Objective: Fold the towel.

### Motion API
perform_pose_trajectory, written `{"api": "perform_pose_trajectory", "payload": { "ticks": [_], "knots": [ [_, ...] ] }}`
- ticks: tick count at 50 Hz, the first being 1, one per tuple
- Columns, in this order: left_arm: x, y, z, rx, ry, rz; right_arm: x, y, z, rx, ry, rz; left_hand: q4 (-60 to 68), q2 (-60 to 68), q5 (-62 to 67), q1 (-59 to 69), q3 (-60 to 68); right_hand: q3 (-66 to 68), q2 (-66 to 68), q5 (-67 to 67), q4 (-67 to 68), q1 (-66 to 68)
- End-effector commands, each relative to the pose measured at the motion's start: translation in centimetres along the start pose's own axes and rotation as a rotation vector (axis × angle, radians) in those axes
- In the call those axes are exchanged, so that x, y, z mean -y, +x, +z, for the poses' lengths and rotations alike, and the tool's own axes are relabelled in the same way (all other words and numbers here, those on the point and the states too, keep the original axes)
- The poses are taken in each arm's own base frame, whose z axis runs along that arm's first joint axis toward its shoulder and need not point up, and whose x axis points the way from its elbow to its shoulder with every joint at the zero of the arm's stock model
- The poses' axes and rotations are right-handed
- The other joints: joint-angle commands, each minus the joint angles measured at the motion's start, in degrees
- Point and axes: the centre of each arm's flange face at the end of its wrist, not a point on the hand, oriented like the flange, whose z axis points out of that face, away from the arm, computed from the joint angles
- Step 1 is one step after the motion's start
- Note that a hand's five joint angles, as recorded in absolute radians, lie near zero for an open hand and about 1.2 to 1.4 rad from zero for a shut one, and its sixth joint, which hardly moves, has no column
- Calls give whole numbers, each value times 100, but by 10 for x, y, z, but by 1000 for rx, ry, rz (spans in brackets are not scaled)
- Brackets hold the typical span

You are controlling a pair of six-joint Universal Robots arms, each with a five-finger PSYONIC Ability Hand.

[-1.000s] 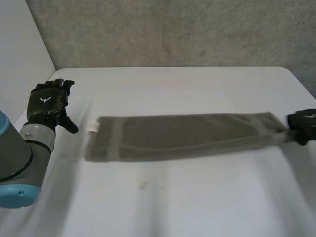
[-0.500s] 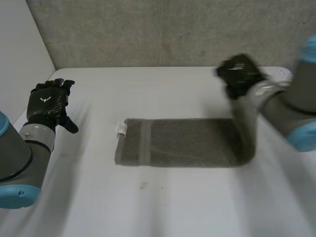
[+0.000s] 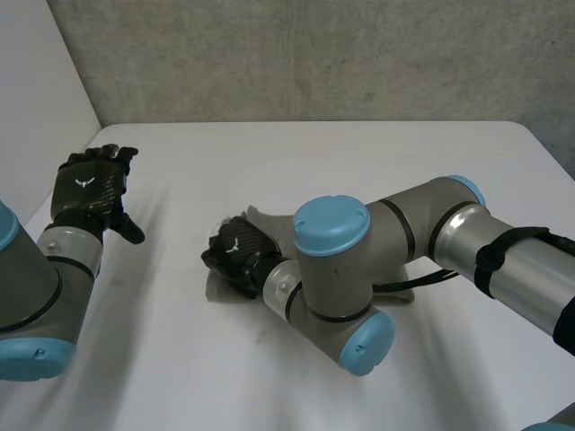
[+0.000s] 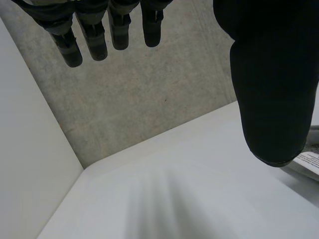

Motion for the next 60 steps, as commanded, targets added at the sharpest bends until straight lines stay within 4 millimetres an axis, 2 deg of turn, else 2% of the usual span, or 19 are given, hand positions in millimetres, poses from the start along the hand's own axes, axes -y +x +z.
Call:
{"api": "perform_pose_trajectory", "payload": {
  "ticks": [1, 5, 7, 8, 10, 14, 17, 18, 19, 21, 22, 24, 26, 32, 39, 41, 45, 47, 60],
  "knots": [
    [-1, 1, 0, -3, -3, 0, 10, -7, 0, 50, 50, 7, 47, 54, -164, 13, 47, 391, 435, 350, 317, 426],
    [-1, 1, -1, -3, -3, 0, 8, -10, 1, 62, 44, 16, 47, 54, -164, 13, 47, 391, 435, 350, 317, 426],
    [-2, 2, -1, -7, -5, 0, 7, -11, 0, 72, 33, 20, 47, 54, -164, 13, 47, -444, -400, -485, -518, -409],
    [-2, 2, -1, -6, -5, 0, 9, -11, -3, 81, 21, 26, 47, 54, -164, 13, 47, -5640, -5596, -5681, -5714, -5605],
    [-2, 2, -1, -6, -5, 0, 12, -9, -7, 85, 10, 35, 47, 54, -164, 13, 47, -6609, -6565, -6650, -6683, -6574],
    [-1, 3, -2, -9, -3, 0, 22, 9, -18, 53, -2, 60, 47, 54, -164, 13, 47, -6609, -6565, -6650, -6683, -6574],
    [0, 5, -3, -16, -1, 0, 26, 41, -43, -14, -35, 172, 47, 54, -164, 13, 47, -6609, -6565, -6650, -6683, -6574],
    [1, 8, -4, -24, 1, 0, 21, 58, -55, -53, -54, 228, 47, 54, -164, 13, 47, -6609, -6565, -6650, -6683, -6574],
    [1, 10, -6, -33, 4, 1, 21, 58, -55, -53, -54, 228, 47, 54, -164, 13, 47, -6609, -6565, -6650, -6683, -6574],
    [2, 14, -7, -45, 7, 4, 4, 84, -80, -122, -109, 305, 47, 54, -164, 13, 47, -6609, -6565, -6650, -6683, -6574],
    [2, 14, -7, -45, 7, 4, 4, 84, -80, -123, -109, 305, 47, 54, -164, 13, 47, -6609, -6565, -6650, -6683, -6574],
    [6, 24, -11, -78, 21, 6, -15, 93, -100, -167, -156, 338, 47, 54, -164, 13, 47, -6609, -6565, -6650, -6683, -6574],
    [10, 32, -13, -102, 34, 7, -38, 96, -114, -213, -187, 360, 68, 75, -142, 34, 68, -6609, -6565, -6650, -6683, -6574],
    [17, 57, -18, -175, 66, 7, -66, 95, -125, -267, -212, 376, 102, 109, -109, 68, 102, -5944, -5900, -5986, -6019, -5910],
    [20, 71, -21, -214, 79, 4, -102, 88, -128, -314, -254, 367, 102, 109, -109, 68, 102, -2704, -2660, -2745, -2778, -2669],
    [21, 72, -21, -212, 80, 2, -108, 88, -130, -325, -267, 346, 102, 109, -109, 68, 102, -2548, -2504, -2589, -2622, -2514],
    [20, 71, -22, -209, 78, 3, -114, 89, -134, -340, -295, 295, 102, 109, -109, 68, 102, -2816, -2772, -2857, -2890, -2781],
    [19, 70, -22, -209, 75, 3, -119, 94, -138, -358, -322, 285, 102, 109, -109, 68, 102, -4439, -4395, -4480, -4513, -4405],
    [14, 71, -24, -216, 59, 5, -134, 92, -142, -366, -342, 319, 85, 92, -126, 51, 85, -4548, -4504, -4589, -4622, -4513]
  ]
}}
